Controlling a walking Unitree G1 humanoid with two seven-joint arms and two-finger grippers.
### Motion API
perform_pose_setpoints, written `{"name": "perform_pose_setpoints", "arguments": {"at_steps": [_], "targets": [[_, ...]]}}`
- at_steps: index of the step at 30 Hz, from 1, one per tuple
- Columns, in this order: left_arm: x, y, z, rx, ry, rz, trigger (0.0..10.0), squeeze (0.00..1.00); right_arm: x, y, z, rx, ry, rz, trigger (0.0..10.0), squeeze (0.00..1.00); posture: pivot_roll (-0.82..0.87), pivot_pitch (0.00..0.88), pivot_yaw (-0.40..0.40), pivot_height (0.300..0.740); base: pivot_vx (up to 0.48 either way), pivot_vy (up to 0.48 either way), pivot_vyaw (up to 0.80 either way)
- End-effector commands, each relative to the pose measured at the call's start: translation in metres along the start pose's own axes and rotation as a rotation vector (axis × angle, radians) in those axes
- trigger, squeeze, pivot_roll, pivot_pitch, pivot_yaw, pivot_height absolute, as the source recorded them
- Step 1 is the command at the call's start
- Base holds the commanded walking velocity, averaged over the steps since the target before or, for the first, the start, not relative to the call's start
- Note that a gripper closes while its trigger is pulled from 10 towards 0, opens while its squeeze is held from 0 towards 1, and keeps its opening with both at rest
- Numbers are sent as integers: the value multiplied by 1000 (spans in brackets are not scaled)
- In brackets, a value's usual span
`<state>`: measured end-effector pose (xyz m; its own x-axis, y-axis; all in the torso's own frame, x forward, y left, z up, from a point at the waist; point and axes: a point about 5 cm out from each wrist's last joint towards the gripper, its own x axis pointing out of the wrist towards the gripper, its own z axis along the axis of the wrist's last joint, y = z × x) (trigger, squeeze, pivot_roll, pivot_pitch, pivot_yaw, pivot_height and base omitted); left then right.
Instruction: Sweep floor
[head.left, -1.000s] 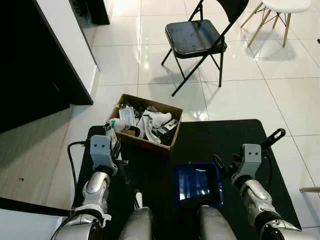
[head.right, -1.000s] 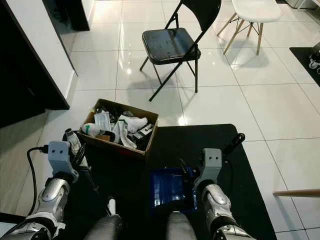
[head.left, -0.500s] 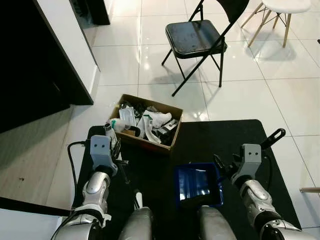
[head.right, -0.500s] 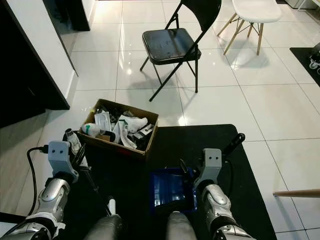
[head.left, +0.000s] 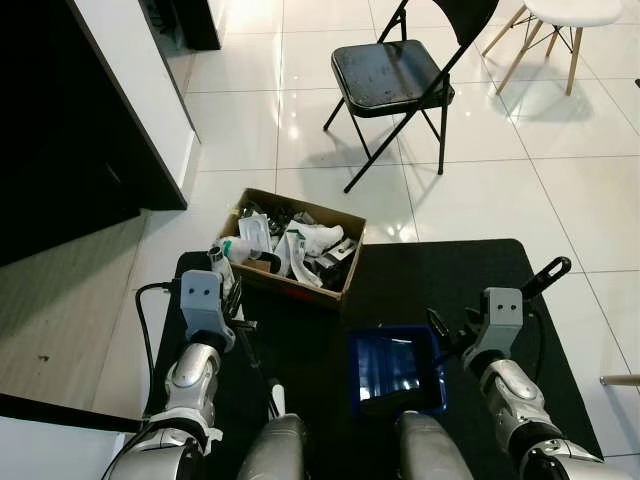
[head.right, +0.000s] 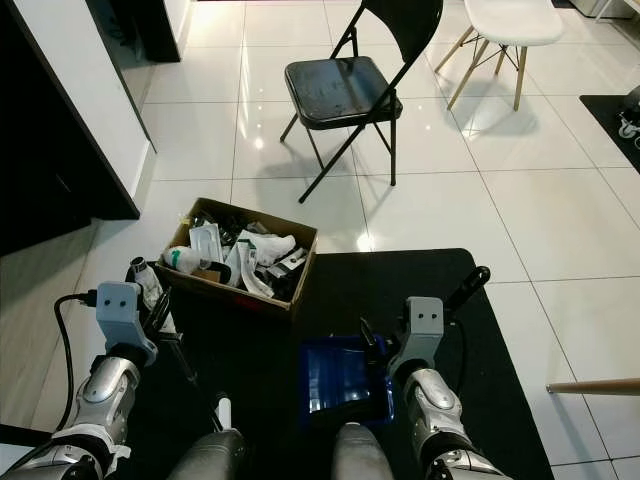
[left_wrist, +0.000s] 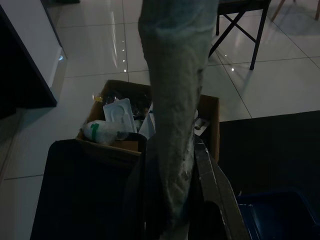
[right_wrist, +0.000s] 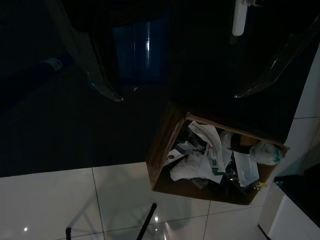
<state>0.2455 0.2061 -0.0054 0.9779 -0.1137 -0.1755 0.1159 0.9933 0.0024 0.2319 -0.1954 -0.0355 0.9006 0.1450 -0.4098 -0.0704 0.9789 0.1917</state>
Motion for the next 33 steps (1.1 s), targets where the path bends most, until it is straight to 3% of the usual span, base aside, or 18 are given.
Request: {"name": "perform_pose_setpoints", "arguments": {"at_steps": [1,12,24,33], "targets": [[-8,-6,-14,-39,62,-3,8824,0,-3,-1,-6,14,23,-10,10000,0,23,56,-16,740,0,0,0],[-9,-5,-15,-39,67,-8,9176,0,-3,-1,-7,17,26,-9,10000,0,24,45,-16,740,0,0,0],[-9,-6,-15,-40,72,-14,8902,0,-3,-1,-7,15,28,-9,10000,0,23,37,-15,740,0,0,0],[-8,-6,-15,-42,72,-12,9569,0,-3,-1,-6,16,28,-11,10000,0,24,41,-14,740,0,0,0]]}}
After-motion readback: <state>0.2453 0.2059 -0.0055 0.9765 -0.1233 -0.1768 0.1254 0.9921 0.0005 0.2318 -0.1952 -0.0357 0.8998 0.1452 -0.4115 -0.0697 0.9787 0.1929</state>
